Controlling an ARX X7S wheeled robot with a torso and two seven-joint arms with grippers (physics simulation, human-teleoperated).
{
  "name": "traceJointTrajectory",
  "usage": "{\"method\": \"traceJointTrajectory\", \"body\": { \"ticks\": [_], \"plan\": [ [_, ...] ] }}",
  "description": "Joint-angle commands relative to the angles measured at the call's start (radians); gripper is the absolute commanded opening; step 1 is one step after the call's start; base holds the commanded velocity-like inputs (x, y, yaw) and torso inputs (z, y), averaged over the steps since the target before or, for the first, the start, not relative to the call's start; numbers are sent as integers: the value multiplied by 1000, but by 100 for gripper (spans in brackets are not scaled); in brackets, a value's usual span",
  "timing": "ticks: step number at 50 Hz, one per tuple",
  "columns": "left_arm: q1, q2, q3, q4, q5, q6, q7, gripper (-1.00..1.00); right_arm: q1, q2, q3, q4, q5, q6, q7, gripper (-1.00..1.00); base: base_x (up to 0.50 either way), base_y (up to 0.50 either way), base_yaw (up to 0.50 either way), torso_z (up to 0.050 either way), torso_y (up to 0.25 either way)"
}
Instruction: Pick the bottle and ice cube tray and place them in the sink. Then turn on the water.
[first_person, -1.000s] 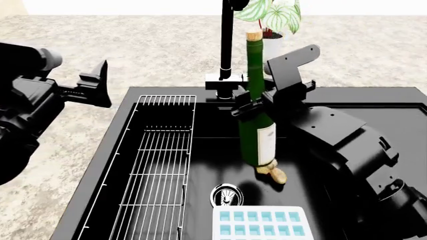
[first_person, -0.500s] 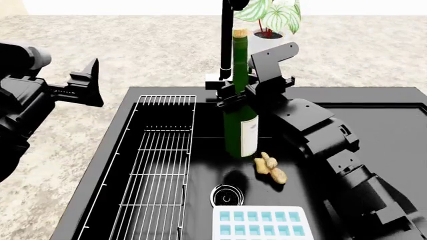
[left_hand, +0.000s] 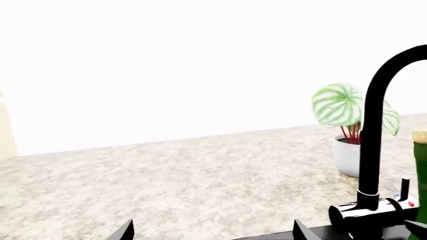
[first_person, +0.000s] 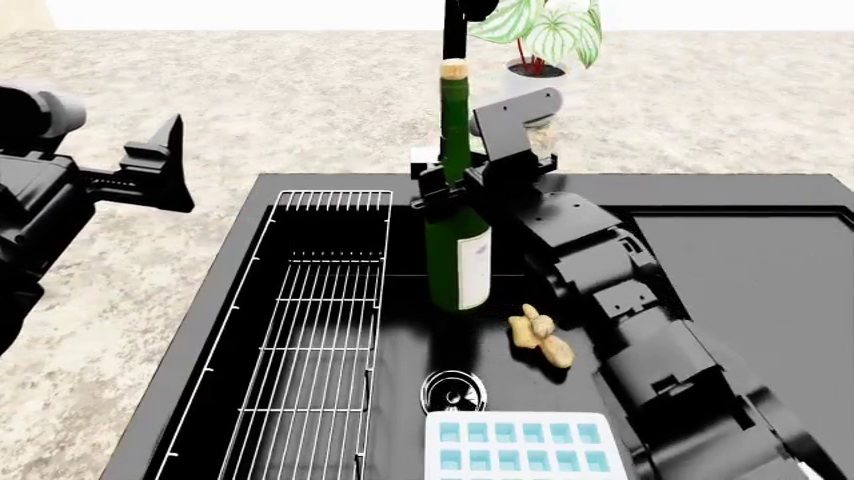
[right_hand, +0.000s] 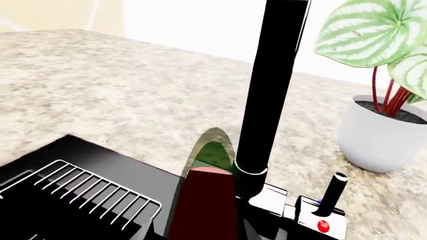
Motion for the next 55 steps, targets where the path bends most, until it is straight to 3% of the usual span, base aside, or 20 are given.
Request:
{"method": "traceJointTrajectory", "body": {
  "ticks": [1,8,27,55],
  "plan": [
    [16,-15,-8,6,-3,7,-2,100,42,-60,-2,108,-32,-64,-44,-100,0,0,0,0,0],
    [31,-20,-12,4,-1,16,-3,100,55,-90,-29,179,-9,-110,-61,-100,0,0,0,0,1],
    [53,-16,-14,-7,10,34,-2,100,44,-89,-259,228,220,-208,-32,-100,0,0,0,1,1],
    [70,-10,-12,-5,20,44,7,100,-28,-19,-289,112,255,-172,25,-100,0,0,0,0,1]
  ]
}}
